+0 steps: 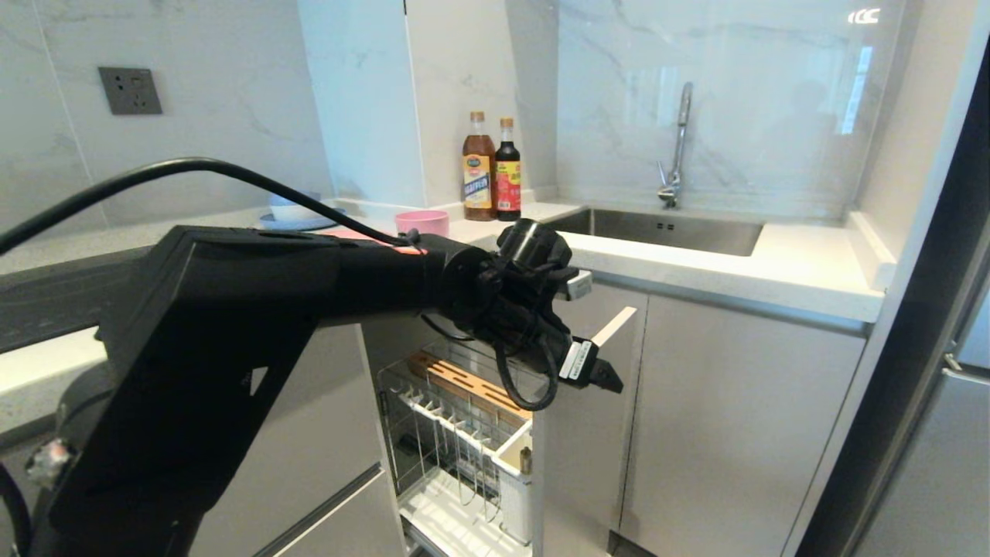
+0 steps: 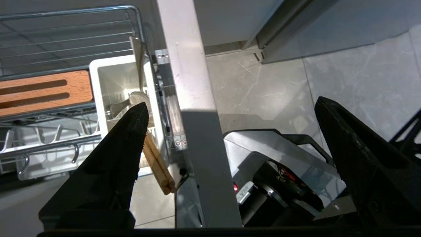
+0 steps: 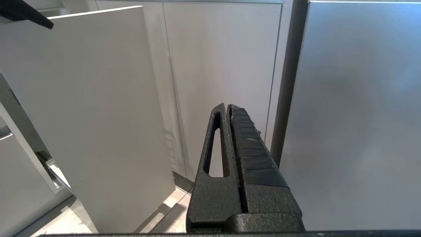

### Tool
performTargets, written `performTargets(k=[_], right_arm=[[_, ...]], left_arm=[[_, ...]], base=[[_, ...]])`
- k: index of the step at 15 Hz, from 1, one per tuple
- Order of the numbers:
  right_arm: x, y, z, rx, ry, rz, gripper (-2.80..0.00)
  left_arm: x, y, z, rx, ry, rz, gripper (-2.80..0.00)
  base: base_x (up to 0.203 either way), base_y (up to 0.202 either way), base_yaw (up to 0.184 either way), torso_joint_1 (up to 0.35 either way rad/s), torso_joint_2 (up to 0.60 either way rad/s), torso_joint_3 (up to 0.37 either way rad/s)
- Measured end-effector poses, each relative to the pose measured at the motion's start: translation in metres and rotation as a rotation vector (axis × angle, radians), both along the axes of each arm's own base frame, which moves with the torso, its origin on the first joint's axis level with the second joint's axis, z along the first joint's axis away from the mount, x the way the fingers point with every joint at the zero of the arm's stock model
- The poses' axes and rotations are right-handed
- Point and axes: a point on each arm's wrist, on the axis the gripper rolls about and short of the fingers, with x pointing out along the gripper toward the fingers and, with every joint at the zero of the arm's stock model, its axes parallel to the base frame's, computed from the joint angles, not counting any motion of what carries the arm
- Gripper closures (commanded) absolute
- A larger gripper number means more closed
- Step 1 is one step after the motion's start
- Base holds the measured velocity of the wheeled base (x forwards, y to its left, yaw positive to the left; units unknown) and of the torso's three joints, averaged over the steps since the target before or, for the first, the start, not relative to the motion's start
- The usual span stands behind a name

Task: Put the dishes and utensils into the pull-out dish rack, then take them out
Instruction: Open the cupboard

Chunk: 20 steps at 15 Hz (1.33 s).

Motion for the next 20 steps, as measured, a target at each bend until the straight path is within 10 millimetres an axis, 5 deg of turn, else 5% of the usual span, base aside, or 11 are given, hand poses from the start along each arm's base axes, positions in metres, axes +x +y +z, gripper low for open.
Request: performTargets(k=[10, 20], right_arm=[[0.000, 0.000, 0.000, 0.000, 0.000, 0.000, 0.00], [0.000, 0.000, 0.000, 0.000, 0.000, 0.000, 0.00]], left_arm=[[-0.023, -0.027, -0.003, -0.011, 0.008, -0.086, -2.80], [-0.011, -0.011, 0.002, -0.006, -0.007, -0.012, -2.80]], base=[[0.000, 0.000, 0.000, 0.000, 0.00, 0.000], [0.000, 0.000, 0.000, 0.000, 0.00, 0.000]])
